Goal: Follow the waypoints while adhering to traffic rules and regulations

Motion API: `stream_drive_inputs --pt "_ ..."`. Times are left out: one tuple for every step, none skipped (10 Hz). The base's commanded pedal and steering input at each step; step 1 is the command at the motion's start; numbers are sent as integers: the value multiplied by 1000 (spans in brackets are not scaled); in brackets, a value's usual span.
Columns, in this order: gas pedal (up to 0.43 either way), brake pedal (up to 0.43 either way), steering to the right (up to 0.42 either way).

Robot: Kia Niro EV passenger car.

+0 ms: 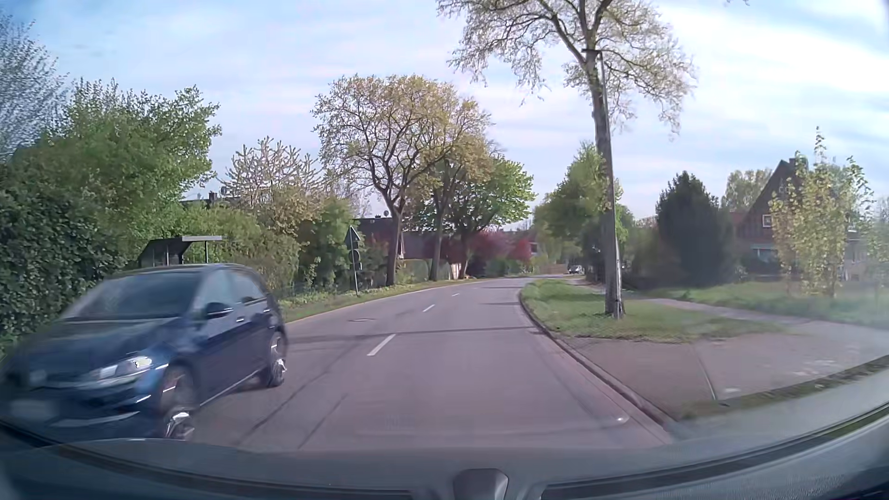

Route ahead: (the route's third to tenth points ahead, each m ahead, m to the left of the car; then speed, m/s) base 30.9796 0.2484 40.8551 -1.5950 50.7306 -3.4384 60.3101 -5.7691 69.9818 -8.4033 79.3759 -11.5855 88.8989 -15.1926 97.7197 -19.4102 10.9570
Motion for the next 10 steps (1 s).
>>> stream_drive_inputs --pt "59 0 8" --pt "59 0 11" --pt "59 0 11" --pt "59 0 15" --pt "59 0 21" --pt "59 0 23" --pt "47 0 24" --pt "47 0 26" --pt "47 0 30" --pt "47 0 35"
